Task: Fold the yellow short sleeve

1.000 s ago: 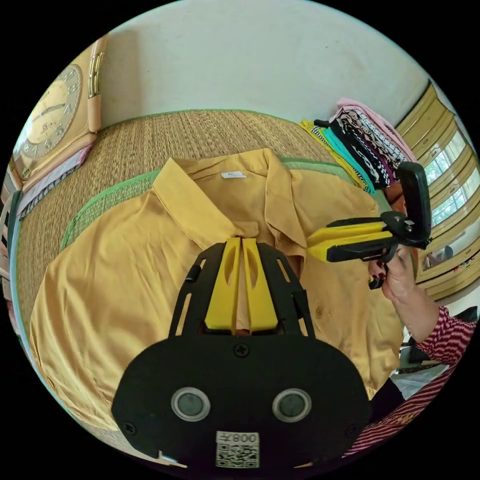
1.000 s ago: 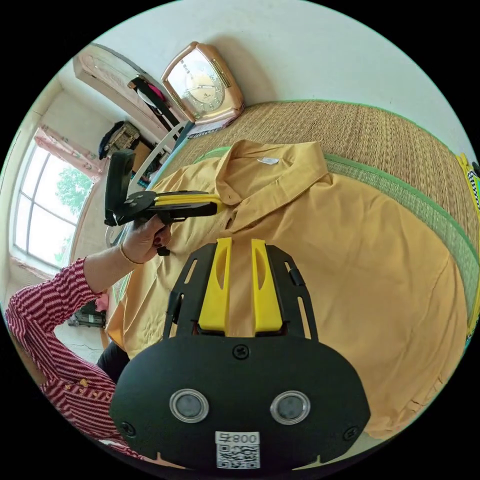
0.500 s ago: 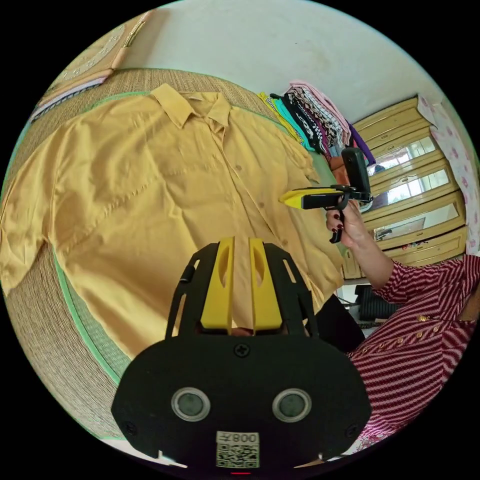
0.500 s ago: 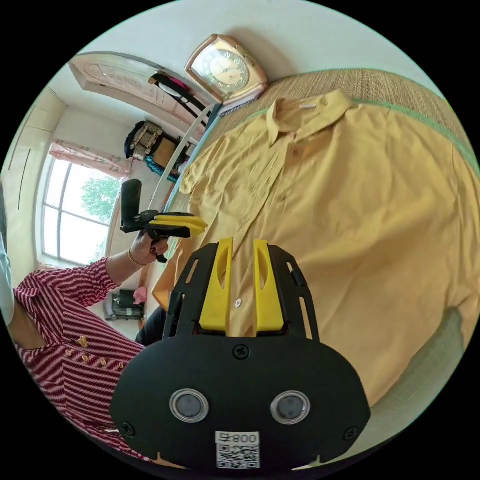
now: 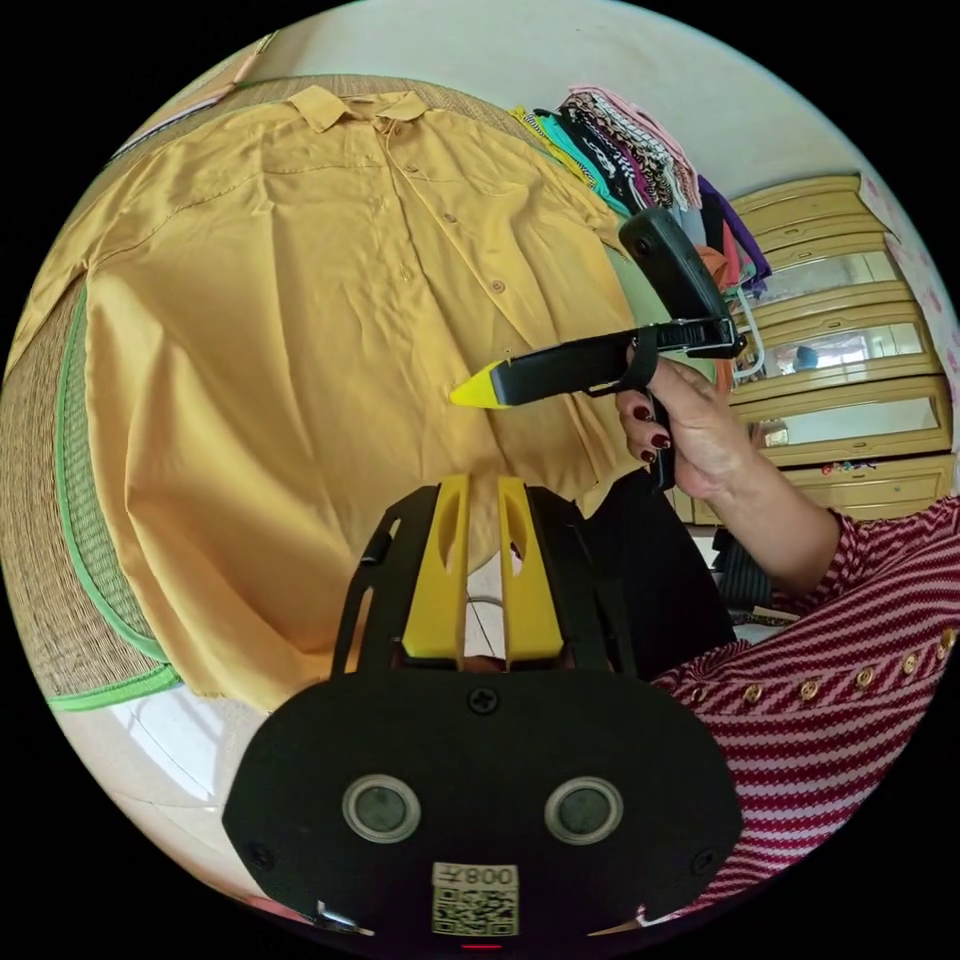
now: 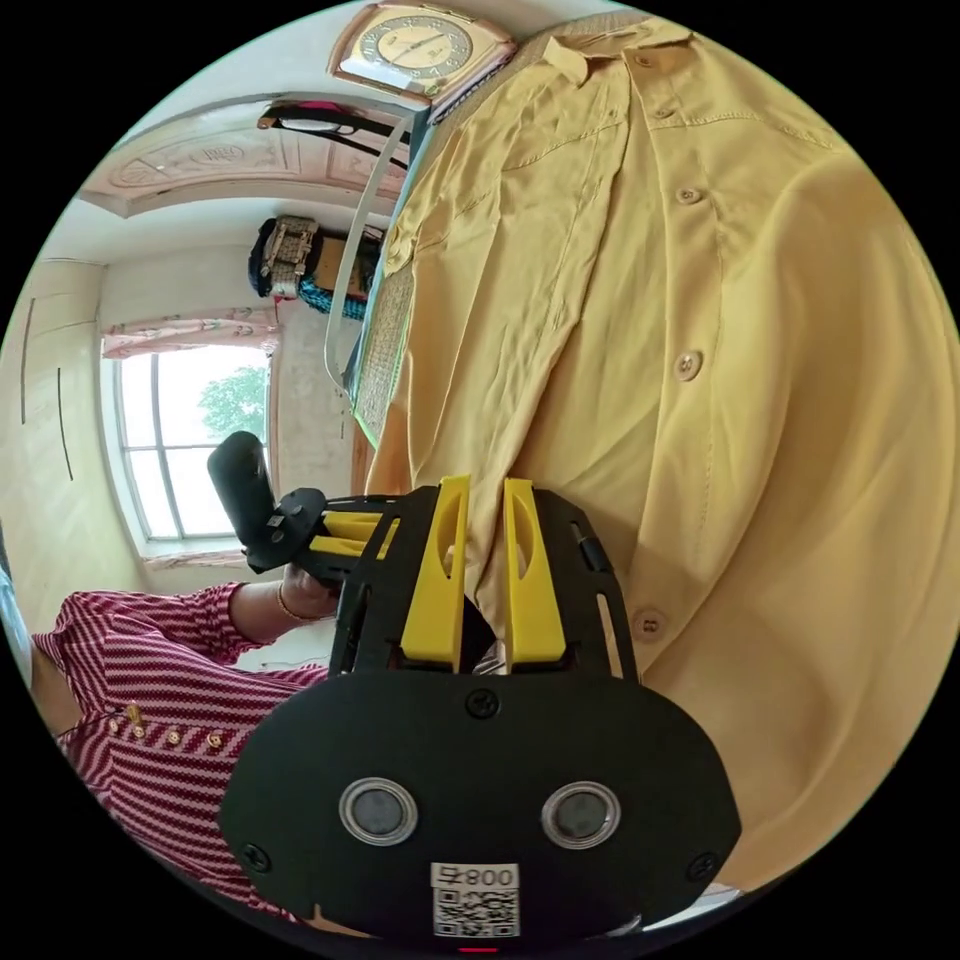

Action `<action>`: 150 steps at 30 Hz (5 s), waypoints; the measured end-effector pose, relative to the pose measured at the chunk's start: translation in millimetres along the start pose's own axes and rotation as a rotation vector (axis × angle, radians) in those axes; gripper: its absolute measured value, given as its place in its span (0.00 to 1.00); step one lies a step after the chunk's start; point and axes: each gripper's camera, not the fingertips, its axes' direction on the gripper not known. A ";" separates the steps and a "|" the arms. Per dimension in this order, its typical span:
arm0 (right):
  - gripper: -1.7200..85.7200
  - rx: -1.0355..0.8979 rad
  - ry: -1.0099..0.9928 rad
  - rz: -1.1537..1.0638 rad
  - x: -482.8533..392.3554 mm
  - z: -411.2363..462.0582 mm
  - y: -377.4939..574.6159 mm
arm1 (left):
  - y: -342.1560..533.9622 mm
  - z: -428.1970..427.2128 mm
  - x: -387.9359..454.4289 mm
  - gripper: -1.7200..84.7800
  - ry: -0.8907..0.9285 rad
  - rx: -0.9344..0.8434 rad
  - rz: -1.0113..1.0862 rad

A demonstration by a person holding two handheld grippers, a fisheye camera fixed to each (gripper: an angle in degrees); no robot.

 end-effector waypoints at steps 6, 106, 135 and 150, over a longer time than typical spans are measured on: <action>0.09 -0.008 -0.082 0.027 28.6 -0.4 2.6 | -1.5 -18.0 -4.7 0.05 0.055 0.065 0.003; 0.02 0.046 -0.279 -0.032 69.1 -70.8 83.6 | -428.5 99.6 -103.3 0.04 -0.350 0.144 -0.033; 0.02 0.086 -0.206 0.074 79.8 -86.3 99.5 | -474.2 0.8 -85.4 0.02 -0.401 0.173 0.049; 0.02 0.103 -0.012 -0.003 8.4 -66.6 106.1 | 7.7 -157.9 -185.6 0.10 -0.138 0.106 -0.357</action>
